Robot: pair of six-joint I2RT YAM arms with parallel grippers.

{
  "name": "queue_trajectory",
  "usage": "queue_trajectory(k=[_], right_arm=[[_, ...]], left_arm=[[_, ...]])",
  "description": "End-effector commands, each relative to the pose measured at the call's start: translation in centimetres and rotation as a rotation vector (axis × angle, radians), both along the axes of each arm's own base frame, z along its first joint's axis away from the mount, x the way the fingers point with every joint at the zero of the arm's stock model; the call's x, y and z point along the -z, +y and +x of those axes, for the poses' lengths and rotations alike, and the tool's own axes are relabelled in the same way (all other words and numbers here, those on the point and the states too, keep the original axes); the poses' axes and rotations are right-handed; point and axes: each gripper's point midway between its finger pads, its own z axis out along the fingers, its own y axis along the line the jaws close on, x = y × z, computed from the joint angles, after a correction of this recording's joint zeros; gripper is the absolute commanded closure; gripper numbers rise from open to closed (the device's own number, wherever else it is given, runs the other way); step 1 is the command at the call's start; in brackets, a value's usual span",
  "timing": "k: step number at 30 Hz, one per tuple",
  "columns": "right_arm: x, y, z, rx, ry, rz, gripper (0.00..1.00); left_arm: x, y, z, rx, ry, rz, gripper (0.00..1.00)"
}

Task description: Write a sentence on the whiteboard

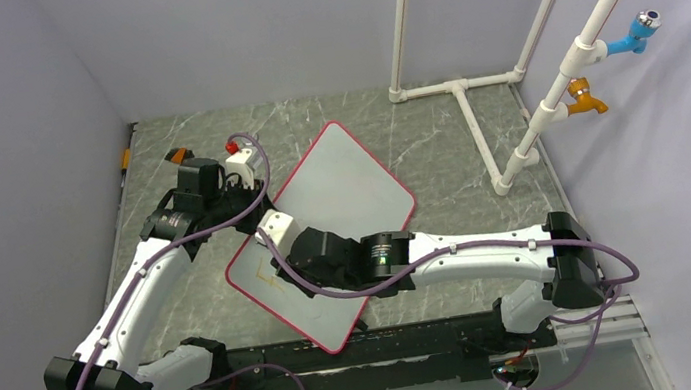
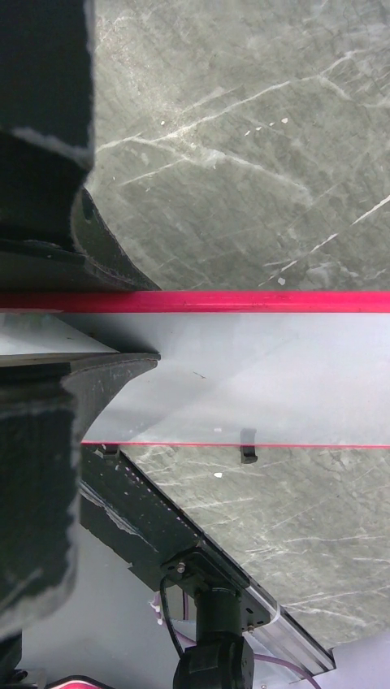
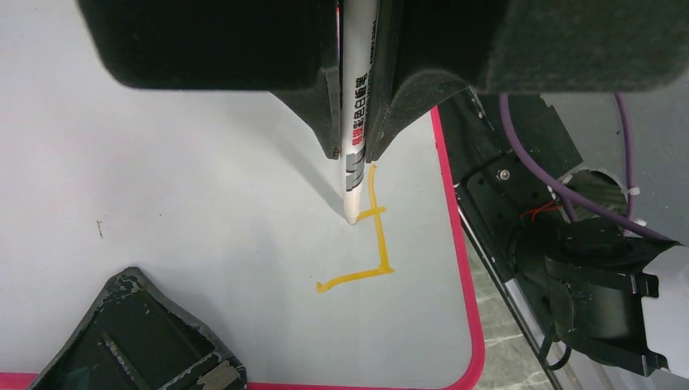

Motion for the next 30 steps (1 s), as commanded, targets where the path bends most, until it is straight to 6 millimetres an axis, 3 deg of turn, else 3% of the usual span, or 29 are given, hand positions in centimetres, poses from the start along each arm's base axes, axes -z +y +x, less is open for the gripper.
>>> queue_trajectory(k=[1,15,30], right_arm=[[0.2,-0.3,1.9,0.064,-0.037,-0.009,1.00],[-0.3,-0.8,2.7,0.114,-0.062,-0.024,1.00],[-5.9,-1.7,1.3,0.037,-0.080,0.170,1.00]], left_arm=[[-0.7,1.1,1.9,-0.024,-0.132,0.087,1.00],[-0.7,1.1,1.8,-0.026,-0.133,0.087,1.00],[-0.9,1.4,2.0,-0.042,-0.136,0.096,1.00]])
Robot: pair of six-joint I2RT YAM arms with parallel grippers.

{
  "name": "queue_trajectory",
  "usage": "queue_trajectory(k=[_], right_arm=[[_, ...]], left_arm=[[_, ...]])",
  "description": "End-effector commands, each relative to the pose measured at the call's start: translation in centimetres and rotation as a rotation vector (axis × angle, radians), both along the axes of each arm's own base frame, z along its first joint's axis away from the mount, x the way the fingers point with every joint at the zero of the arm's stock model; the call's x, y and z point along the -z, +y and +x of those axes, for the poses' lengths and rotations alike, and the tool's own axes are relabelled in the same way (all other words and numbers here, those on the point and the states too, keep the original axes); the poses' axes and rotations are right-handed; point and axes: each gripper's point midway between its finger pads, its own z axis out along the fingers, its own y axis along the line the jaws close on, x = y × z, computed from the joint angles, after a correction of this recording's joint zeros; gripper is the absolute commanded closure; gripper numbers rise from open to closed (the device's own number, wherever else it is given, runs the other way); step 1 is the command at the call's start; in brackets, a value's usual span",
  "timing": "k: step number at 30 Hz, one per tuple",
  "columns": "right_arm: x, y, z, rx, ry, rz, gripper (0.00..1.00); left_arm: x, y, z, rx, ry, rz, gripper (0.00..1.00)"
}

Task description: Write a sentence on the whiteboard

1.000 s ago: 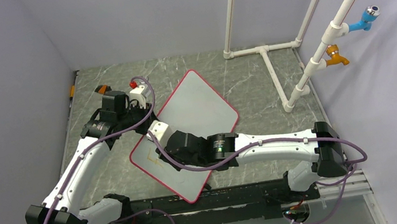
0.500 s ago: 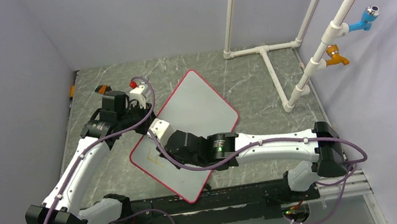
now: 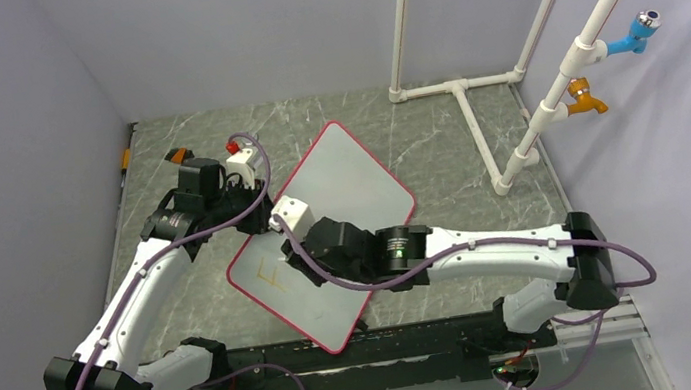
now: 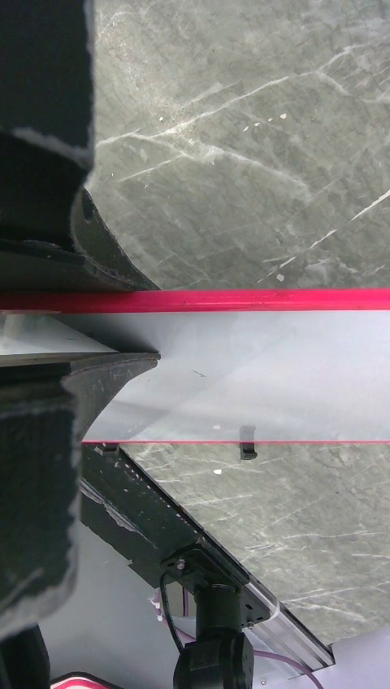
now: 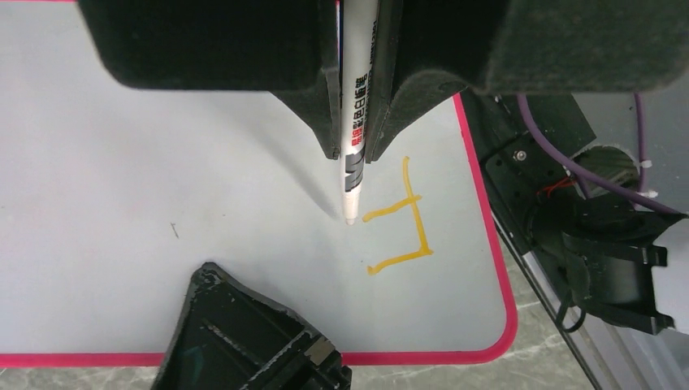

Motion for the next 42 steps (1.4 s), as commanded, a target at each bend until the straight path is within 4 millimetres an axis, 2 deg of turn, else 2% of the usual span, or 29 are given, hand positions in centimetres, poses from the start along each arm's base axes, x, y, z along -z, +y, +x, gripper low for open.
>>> queue_trajectory(k=[1,4,10,21,34,42], right_arm=[[-4.4,-0.5,-0.3,-0.019,-0.045,0.148,1.00],[-5.1,-0.8,-0.4,-0.032,-0.050,0.166,1.00],[-5.2,-1.1,-0.4,-0.034,-0.047,0.171,1.00],[-5.4,-3.7,0.3,-0.005,-0.074,0.168,1.00],[-4.2,-5.6,0.9,-0.016,-0.058,0.140,1.00],[-4.9,-6.0,0.1,-0.091,-0.076,0.187,1.00]], left_arm=[[-0.9,1.6,2.0,-0.045,-0.137,0.100,1.00],[-0.8,1.7,2.2,-0.052,-0.134,0.110,1.00],[-1.0,1.5,2.2,-0.053,-0.136,0.108,1.00],[-1.9,1.3,2.7,-0.050,-0.124,0.125,1.00],[-0.8,1.2,2.6,-0.032,-0.144,0.128,1.00],[-0.6,1.6,2.6,-0.049,-0.150,0.140,1.00]])
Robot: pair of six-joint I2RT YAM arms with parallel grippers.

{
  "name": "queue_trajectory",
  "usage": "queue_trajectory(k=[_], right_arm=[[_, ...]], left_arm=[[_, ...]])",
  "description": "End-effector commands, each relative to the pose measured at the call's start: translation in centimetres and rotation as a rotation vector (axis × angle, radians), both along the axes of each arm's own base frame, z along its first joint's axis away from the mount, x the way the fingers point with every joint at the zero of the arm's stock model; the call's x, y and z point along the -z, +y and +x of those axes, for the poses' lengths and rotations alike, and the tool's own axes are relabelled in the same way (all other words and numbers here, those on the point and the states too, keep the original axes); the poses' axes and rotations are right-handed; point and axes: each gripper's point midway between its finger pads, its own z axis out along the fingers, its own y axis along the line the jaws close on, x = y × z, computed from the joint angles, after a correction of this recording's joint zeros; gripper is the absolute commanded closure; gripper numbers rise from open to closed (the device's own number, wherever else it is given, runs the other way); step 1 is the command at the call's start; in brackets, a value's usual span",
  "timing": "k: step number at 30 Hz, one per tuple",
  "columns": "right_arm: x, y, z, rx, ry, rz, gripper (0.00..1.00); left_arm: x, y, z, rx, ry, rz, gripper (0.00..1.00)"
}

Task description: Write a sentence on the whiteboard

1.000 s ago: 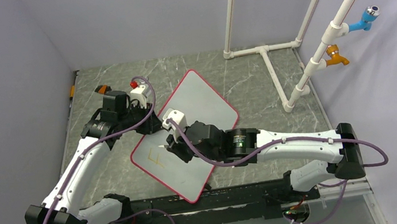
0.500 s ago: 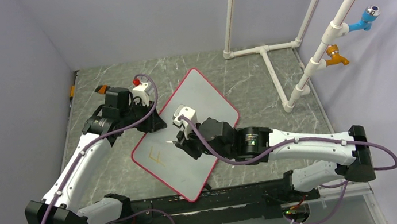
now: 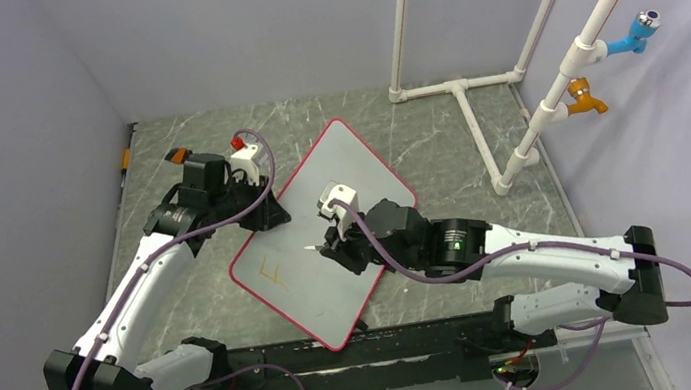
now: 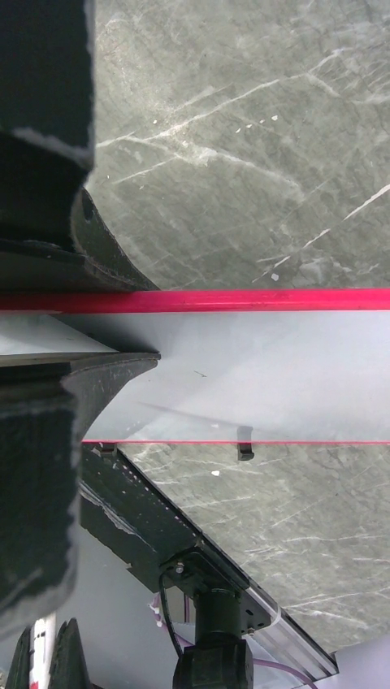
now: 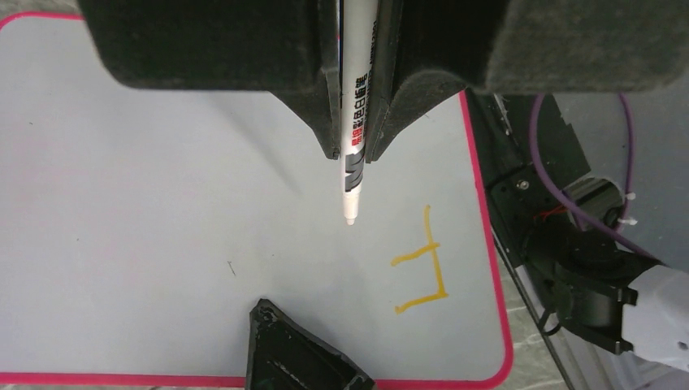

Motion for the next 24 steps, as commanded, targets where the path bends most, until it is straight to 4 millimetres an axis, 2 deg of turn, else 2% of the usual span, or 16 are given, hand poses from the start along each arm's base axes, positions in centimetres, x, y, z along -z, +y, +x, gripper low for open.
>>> queue_trajectory(k=[1,13,24], right_arm=[[-2.2,0.1,-0.4,-0.048,-0.035,0.079,1.00],[-0.4,1.3,-0.6,-0.082,0.006,0.072,1.00],[0.0,3.0,-0.3,-0.086,0.009,0.068,1.00]], left_arm=[[-0.1,2.1,2.1,-0.049,-0.146,0.121,1.00],[0.1,2.7,2.1,-0.071,-0.150,0.141,1.00],[0.2,2.8,2.0,-0.079,-0.150,0.145,1.00]])
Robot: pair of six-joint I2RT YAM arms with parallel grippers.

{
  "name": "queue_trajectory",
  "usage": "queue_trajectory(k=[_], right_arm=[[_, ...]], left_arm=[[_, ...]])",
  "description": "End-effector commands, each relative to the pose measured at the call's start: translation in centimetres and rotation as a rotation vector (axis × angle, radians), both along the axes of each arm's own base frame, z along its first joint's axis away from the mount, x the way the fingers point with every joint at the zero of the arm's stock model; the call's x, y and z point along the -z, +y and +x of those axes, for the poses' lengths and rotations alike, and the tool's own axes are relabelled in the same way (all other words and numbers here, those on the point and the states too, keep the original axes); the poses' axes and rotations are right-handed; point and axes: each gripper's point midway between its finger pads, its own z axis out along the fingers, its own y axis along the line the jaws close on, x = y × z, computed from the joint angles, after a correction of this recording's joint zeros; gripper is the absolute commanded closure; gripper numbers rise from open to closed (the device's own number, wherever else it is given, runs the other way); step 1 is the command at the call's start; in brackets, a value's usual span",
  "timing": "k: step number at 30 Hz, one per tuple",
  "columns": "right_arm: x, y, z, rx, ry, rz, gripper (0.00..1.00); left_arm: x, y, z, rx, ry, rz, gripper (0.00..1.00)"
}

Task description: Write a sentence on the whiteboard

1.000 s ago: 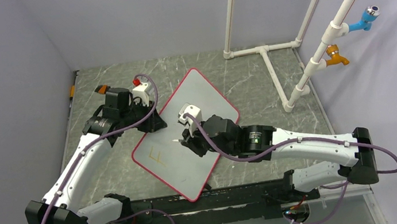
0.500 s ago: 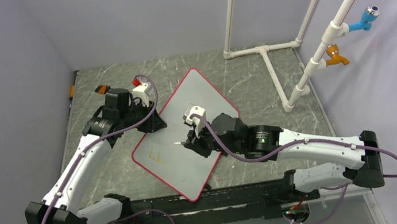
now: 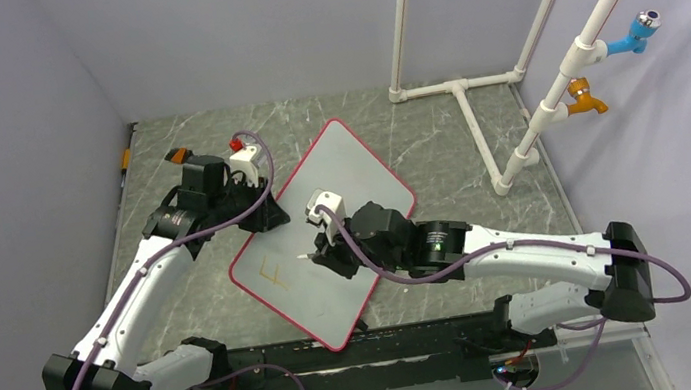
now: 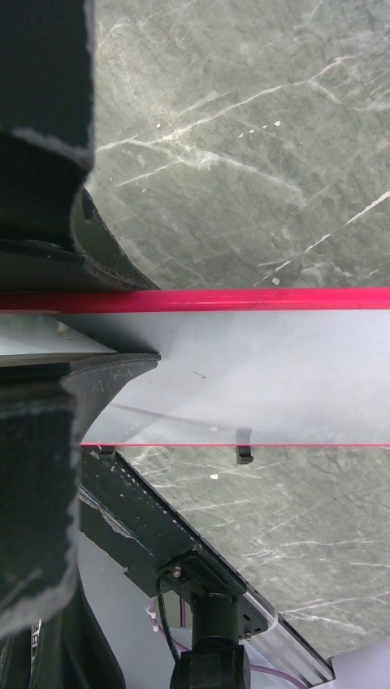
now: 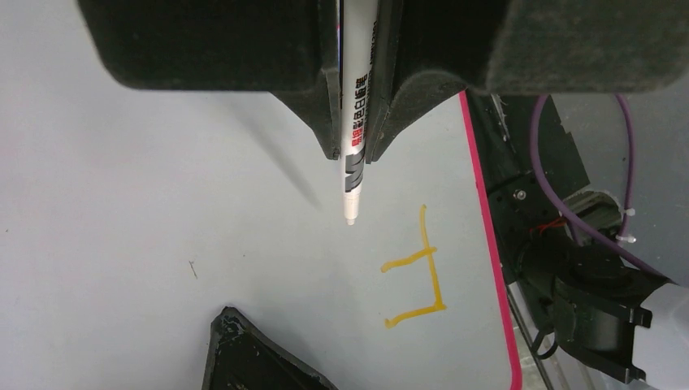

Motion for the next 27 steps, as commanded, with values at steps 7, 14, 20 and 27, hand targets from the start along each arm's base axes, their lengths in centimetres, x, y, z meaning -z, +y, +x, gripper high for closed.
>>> queue_trajectory(k=[7,14,20,27], right_arm=[[-2.5,2.3,1.7,0.058,-0.037,0.063,1.00],[-2.2,3.0,2.8,0.103,-0.045,0.036,1.00],[-1.7,3.7,3.1,0.106,-0.044,0.016,1.00],[-1.3,4.4,2.7,0.072,-0.032,0.009,1.00]], left_arm=[[0.3,2.6,2.2,-0.066,-0.136,0.143,1.00],[0.3,2.4,2.2,-0.060,-0.131,0.139,1.00],[0.3,2.4,2.2,-0.059,-0.133,0.137,1.00],[0.3,2.4,2.2,-0.057,-0.131,0.135,1.00]])
